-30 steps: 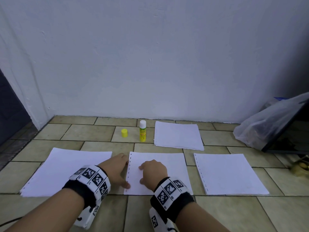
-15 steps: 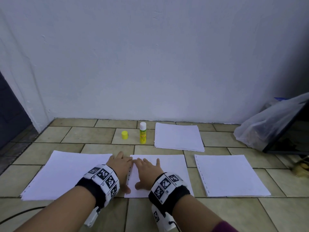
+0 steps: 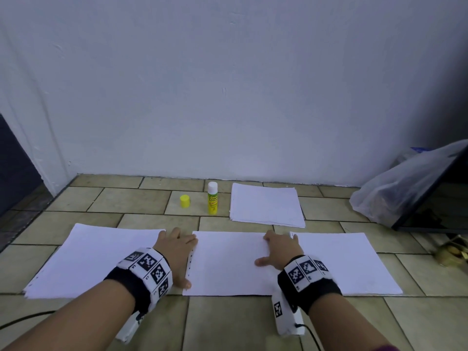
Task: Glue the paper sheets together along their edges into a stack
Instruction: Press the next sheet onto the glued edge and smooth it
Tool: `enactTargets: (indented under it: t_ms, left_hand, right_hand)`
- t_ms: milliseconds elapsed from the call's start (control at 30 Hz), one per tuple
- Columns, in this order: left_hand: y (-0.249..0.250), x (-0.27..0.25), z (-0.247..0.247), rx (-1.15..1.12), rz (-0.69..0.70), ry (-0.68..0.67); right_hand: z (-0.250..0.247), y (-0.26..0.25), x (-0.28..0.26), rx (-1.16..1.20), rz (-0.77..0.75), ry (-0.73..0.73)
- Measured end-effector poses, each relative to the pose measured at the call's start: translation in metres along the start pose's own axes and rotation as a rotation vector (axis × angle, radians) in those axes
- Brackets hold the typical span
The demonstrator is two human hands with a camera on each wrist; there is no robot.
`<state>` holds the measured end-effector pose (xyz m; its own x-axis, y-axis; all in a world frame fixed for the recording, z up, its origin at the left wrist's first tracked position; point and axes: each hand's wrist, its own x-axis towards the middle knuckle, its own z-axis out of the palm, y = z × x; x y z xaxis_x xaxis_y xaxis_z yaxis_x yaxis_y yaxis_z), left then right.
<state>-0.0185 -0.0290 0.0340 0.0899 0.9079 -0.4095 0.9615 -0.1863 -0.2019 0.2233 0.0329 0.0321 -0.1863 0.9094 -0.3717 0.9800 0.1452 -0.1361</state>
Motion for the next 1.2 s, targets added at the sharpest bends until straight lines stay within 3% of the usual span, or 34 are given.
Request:
enactTargets:
  t_ms: [300, 400, 500, 567, 733, 867, 1033, 1200]
  left_hand:
    - [-0.003, 0.001, -0.02, 0.017, 0.025, -0.026]
    - [0.012, 0.001, -0.025, 0.076, -0.007, 0.039]
    - [0.032, 0.0, -0.016, -0.021, 0.139, 0.15]
    - [0.04, -0.003, -0.01, -0.048, 0.215, 0.154]
    - [0.039, -0.008, -0.012, -0.068, 0.172, 0.146]
    - [0.034, -0.005, -0.01, -0.109, 0.102, 0.165]
    - [0.029, 0.003, 0.008, -0.181, 0.017, 0.013]
    - [0.028, 0.005, 0.016, -0.212, 0.018, -0.004]
  right_hand:
    - [-0.007, -0.023, 0.002, -0.341, -0.022, 0.029]
    - [-0.003, -0.033, -0.001, -0.398, -0.022, 0.041]
    - [0.002, -0.042, -0.002, -0.312, -0.073, 0.034]
    - [0.005, -0.048, -0.005, -0.235, -0.117, 0.03]
    - [0.019, -0.065, -0.015, -0.132, -0.162, 0.046]
    - [0.027, -0.078, -0.018, -0.154, -0.298, 0.028]
    - [0.028, -0.094, -0.017, -0.104, -0.333, -0.083]
    - [0.022, -0.099, -0.009, -0.059, -0.427, -0.167]
